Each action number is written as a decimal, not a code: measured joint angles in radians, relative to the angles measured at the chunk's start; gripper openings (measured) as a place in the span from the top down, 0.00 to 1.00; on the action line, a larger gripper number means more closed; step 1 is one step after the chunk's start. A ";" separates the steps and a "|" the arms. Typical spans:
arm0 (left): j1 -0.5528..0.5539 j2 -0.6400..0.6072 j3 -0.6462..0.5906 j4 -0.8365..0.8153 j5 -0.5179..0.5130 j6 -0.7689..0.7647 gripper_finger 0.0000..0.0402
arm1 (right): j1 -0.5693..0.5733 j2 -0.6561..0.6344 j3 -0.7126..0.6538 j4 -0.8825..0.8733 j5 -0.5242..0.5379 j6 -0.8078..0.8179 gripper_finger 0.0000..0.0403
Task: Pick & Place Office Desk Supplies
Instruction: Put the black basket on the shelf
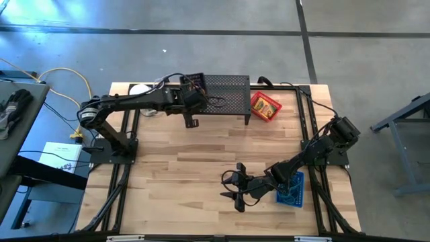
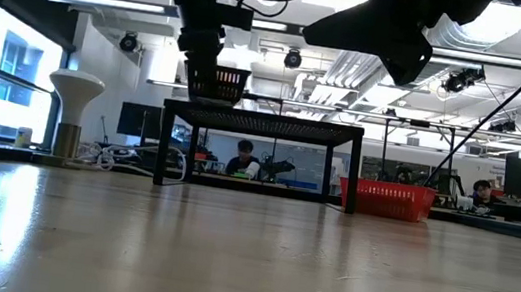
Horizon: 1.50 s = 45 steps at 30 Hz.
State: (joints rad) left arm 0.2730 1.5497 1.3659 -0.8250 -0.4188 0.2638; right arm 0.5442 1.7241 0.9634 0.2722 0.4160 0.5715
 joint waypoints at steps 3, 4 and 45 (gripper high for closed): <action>0.000 0.000 0.000 0.000 0.022 0.032 0.92 | 0.000 0.000 0.000 0.000 0.000 0.000 0.51; 0.000 0.000 0.000 0.000 0.036 0.043 0.92 | 0.000 0.000 0.000 0.000 0.000 0.000 0.51; 0.050 0.003 0.000 -0.012 0.148 0.072 0.92 | 0.000 0.000 0.000 -0.008 0.000 0.007 0.51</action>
State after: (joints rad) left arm 0.3233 1.5524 1.3659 -0.8371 -0.2710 0.3356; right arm 0.5442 1.7245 0.9634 0.2646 0.4164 0.5789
